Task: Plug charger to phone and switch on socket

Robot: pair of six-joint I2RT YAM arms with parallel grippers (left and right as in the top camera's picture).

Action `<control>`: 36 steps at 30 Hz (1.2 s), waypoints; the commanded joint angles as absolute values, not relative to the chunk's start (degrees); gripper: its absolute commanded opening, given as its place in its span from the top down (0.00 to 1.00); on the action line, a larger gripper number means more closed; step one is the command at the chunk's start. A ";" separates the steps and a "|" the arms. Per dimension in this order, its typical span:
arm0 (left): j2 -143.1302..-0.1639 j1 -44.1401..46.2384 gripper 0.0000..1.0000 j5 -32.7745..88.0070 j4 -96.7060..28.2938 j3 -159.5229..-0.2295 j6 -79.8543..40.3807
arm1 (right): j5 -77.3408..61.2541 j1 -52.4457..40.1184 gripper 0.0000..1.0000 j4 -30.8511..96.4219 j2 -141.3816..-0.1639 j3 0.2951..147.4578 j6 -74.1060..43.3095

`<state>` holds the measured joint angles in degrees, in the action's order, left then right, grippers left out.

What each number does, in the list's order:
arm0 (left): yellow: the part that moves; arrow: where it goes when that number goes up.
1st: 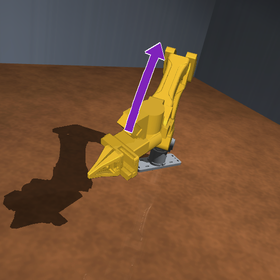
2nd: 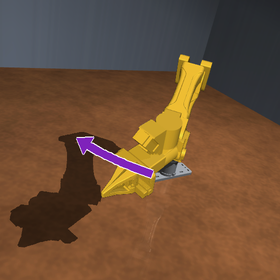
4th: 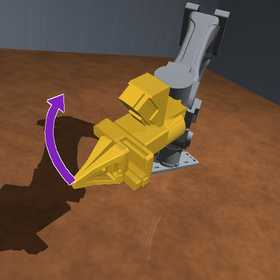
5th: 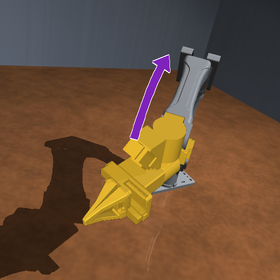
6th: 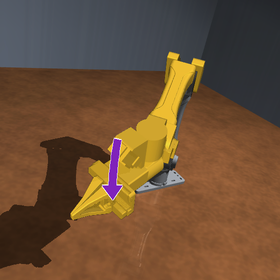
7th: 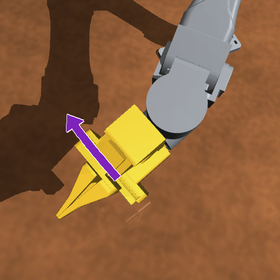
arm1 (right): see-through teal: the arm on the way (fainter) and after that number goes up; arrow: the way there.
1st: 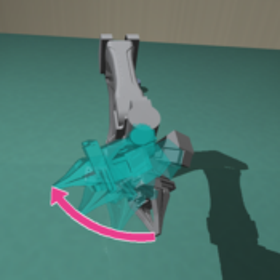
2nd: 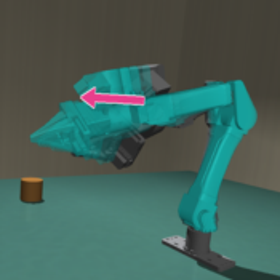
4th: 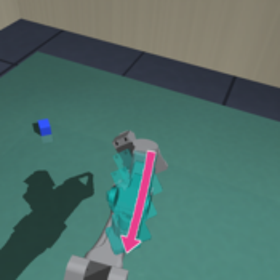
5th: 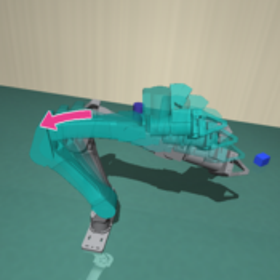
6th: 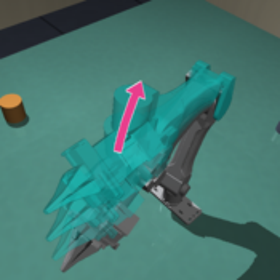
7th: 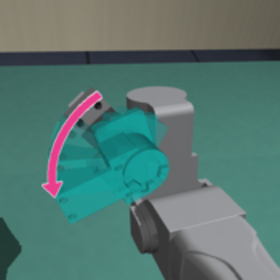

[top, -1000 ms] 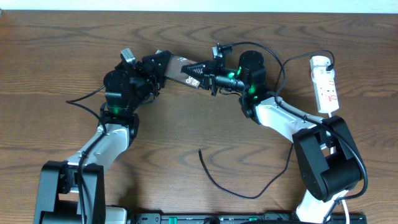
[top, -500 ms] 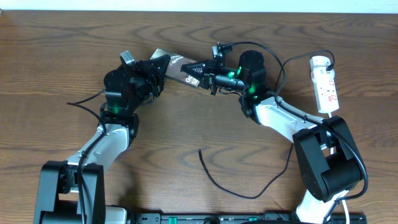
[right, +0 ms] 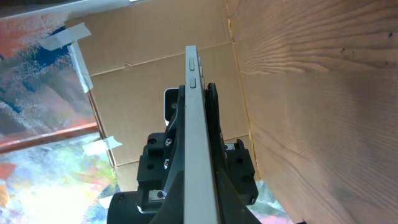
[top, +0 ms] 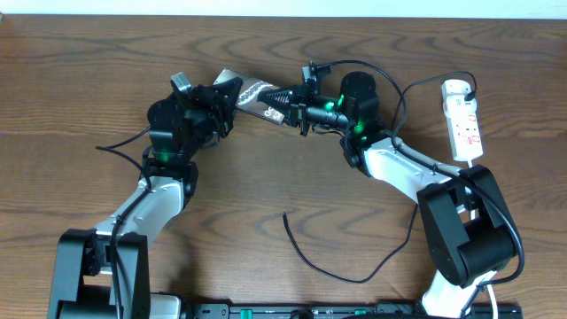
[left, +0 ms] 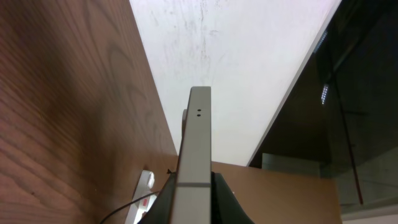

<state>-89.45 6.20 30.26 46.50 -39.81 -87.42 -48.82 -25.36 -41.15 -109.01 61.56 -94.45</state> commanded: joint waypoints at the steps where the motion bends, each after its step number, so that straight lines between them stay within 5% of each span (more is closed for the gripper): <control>1: -88.73 6.17 0.93 29.30 47.22 -40.45 -83.44 | -48.99 -27.22 0.99 -40.45 -108.44 61.91 -90.83; 11: -88.73 6.17 0.93 29.30 47.22 -40.45 -83.18 | -48.97 -27.20 0.92 -40.47 -108.44 61.91 -90.80; 18: -88.73 6.17 0.93 29.32 47.22 -40.45 -83.00 | -49.01 -27.20 0.33 -40.47 -108.44 61.91 -90.61; 24: -88.73 6.15 0.93 29.32 47.22 -40.45 -82.98 | -49.01 -27.07 0.02 -40.49 -108.44 61.91 -88.40; 36: -88.73 -4.27 0.93 43.81 50.89 -40.45 -83.07 | -52.75 -22.52 0.01 -40.45 -108.44 61.91 -75.37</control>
